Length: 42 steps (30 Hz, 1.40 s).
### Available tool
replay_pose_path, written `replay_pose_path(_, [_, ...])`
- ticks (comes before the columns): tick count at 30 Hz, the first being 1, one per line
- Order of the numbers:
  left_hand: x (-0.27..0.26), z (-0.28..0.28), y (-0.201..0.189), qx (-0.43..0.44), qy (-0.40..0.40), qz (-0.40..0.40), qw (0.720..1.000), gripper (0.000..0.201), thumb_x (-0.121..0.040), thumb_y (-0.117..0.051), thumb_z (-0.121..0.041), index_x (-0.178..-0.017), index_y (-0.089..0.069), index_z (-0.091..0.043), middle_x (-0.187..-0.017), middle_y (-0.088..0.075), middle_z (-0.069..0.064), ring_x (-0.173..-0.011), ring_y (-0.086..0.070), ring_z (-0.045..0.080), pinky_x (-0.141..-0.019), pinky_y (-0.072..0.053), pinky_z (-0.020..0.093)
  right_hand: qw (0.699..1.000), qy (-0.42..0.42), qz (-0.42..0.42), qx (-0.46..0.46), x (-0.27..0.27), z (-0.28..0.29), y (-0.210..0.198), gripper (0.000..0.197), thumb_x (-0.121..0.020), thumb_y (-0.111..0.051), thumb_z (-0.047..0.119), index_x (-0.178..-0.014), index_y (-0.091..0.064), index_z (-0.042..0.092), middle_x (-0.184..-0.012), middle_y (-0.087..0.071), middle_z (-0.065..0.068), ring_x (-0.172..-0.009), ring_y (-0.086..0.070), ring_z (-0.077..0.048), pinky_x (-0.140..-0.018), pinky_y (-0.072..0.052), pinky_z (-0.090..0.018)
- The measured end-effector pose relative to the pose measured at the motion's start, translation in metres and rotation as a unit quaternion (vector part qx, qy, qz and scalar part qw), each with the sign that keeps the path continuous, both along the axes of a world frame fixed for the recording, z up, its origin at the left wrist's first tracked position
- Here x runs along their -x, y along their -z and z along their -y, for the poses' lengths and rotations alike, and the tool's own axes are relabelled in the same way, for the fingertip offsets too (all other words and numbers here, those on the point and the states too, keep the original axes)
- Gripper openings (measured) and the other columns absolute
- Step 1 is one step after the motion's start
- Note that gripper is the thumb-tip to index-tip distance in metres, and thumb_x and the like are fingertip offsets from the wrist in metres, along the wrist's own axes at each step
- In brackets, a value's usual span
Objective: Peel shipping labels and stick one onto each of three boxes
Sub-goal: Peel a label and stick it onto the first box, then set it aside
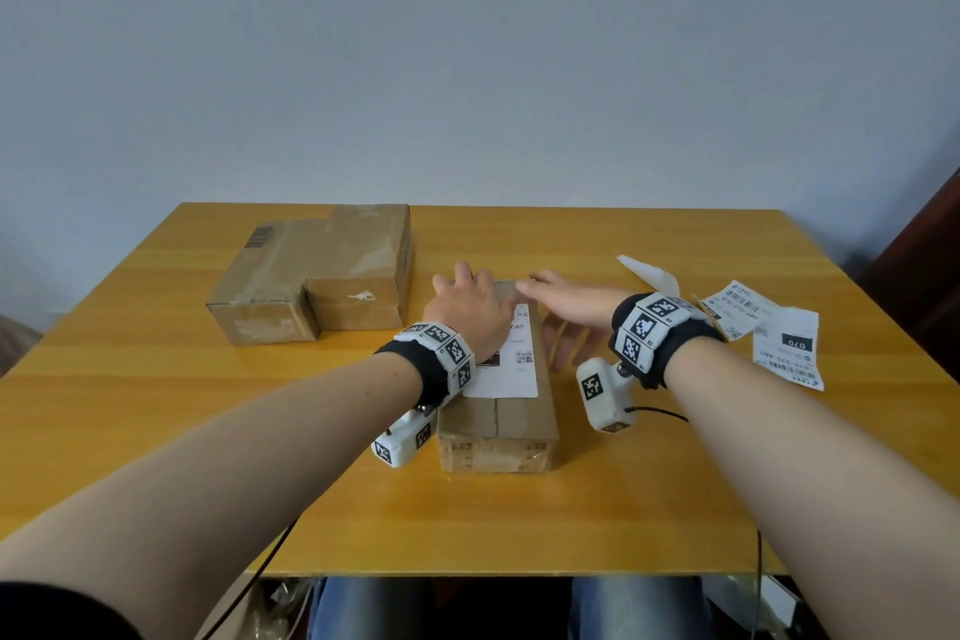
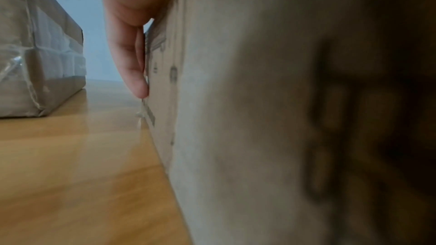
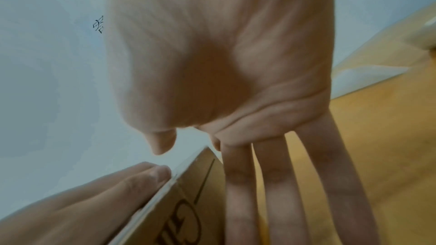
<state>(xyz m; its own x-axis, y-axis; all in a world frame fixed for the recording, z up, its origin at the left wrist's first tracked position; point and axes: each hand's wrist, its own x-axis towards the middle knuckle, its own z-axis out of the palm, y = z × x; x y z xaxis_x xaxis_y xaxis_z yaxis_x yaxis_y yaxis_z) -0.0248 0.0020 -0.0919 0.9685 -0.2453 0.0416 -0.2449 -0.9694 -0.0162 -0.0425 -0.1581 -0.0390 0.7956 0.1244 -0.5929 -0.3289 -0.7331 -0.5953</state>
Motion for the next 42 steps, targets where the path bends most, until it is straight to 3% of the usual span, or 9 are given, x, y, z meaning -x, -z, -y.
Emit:
replay_pose_path(5, [-0.009, 0.002, 0.003, 0.001, -0.01, 0.027, 1.0, 0.051, -0.108, -0.022, -0.047, -0.13, -0.047, -0.01, -0.124, -0.046, 0.014, -0.097, -0.047, 0.031, -0.072, -0.04, 0.037, 0.999, -0.023, 0.019, 0.014, -0.012, -0.005, 0.008, 0.05, -0.108, -0.025, 0.059, -0.15, -0.026, 0.032, -0.088, -0.081, -0.015, -0.077, -0.08, -0.035, -0.083, -0.064, -0.057])
replay_pose_path(9, [-0.021, 0.002, 0.01, -0.047, 0.01, 0.033, 0.998, 0.048, -0.103, -0.016, -0.032, -0.119, -0.055, -0.01, -0.107, -0.049, 0.012, -0.082, -0.043, 0.029, -0.058, -0.031, 0.039, 0.999, -0.029, 0.014, -0.002, -0.016, -0.002, 0.013, 0.044, -0.108, -0.027, 0.058, -0.14, -0.031, 0.027, -0.092, -0.08, -0.018, -0.079, -0.079, -0.037, -0.085, -0.063, -0.057])
replay_pose_path(13, [-0.018, 0.003, -0.004, -0.002, -0.022, 0.052, 0.998, 0.029, -0.107, -0.033, -0.03, -0.115, -0.053, -0.01, -0.108, -0.056, 0.013, -0.091, -0.063, 0.034, -0.06, -0.038, 0.036, 0.999, -0.031, 0.017, -0.004, -0.02, -0.001, 0.017, 0.042, -0.109, -0.027, 0.057, -0.136, -0.032, 0.025, -0.092, -0.08, -0.02, -0.077, -0.079, -0.039, -0.084, -0.063, -0.06])
replay_pose_path(19, [-0.032, 0.002, -0.003, 0.003, -0.018, 0.061, 0.998, 0.035, -0.109, -0.031, -0.03, -0.112, -0.058, -0.009, -0.105, -0.063, 0.013, -0.092, -0.067, 0.034, -0.063, -0.042, 0.037, 0.999, -0.034, 0.022, -0.006, -0.024, 0.0, 0.02, 0.036, -0.11, -0.027, 0.055, -0.129, -0.033, 0.025, -0.094, -0.079, -0.022, -0.077, -0.079, -0.039, -0.079, -0.064, -0.056])
replay_pose_path(24, [-0.044, 0.0, -0.006, 0.008, 0.0, 0.041, 0.999, 0.027, -0.104, -0.038, -0.018, -0.082, -0.054, -0.014, -0.086, -0.064, 0.006, -0.077, -0.065, 0.027, -0.059, -0.043, 0.034, 0.999, -0.025, 0.025, -0.025, -0.026, 0.002, 0.027, 0.036, -0.109, -0.03, 0.056, -0.126, -0.036, 0.025, -0.094, -0.077, -0.025, -0.077, -0.078, -0.042, -0.073, -0.065, -0.054])
replay_pose_path(30, [-0.05, -0.001, -0.013, 0.063, -0.021, 0.053, 0.996, 0.009, -0.101, -0.04, -0.009, -0.093, -0.039, -0.013, -0.075, -0.055, 0.005, -0.082, -0.071, 0.034, -0.053, -0.04, 0.034, 0.999, -0.026, 0.029, -0.028, -0.03, 0.004, 0.031, 0.037, -0.108, -0.03, 0.056, -0.129, -0.035, 0.025, -0.091, -0.078, -0.023, -0.077, -0.078, -0.04, -0.076, -0.065, -0.057])
replay_pose_path(33, [-0.054, -0.002, -0.014, 0.062, -0.018, 0.055, 0.996, 0.008, -0.104, -0.041, -0.01, -0.097, -0.043, -0.011, -0.078, -0.059, 0.007, -0.085, -0.071, 0.036, -0.054, -0.042, 0.035, 0.999, -0.027, 0.031, -0.029, -0.03, 0.004, 0.032, 0.037, -0.108, -0.031, 0.056, -0.129, -0.035, 0.026, -0.09, -0.078, -0.022, -0.076, -0.078, -0.039, -0.076, -0.065, -0.057])
replay_pose_path(37, [-0.053, -0.006, -0.018, 0.071, 0.005, 0.043, 0.997, 0.022, -0.109, -0.039, -0.018, -0.112, -0.057, -0.004, -0.1, -0.068, 0.016, -0.095, -0.068, 0.041, -0.063, -0.045, 0.042, 0.999, -0.021, 0.032, -0.028, -0.027, 0.003, 0.031, 0.039, -0.107, -0.031, 0.058, -0.13, -0.035, 0.026, -0.09, -0.078, -0.021, -0.075, -0.078, -0.039, -0.078, -0.064, -0.06])
replay_pose_path(42, [-0.04, -0.023, -0.021, 0.118, 0.068, 0.032, 0.99, 0.029, -0.11, -0.035, -0.029, -0.122, -0.05, -0.008, -0.091, -0.07, 0.014, -0.081, -0.068, 0.039, -0.065, -0.048, 0.041, 0.999, -0.014, 0.032, -0.016, -0.02, 0.001, 0.025, 0.042, -0.107, -0.029, 0.06, -0.132, -0.037, 0.027, -0.091, -0.079, -0.019, -0.075, -0.079, -0.037, -0.081, -0.064, -0.058])
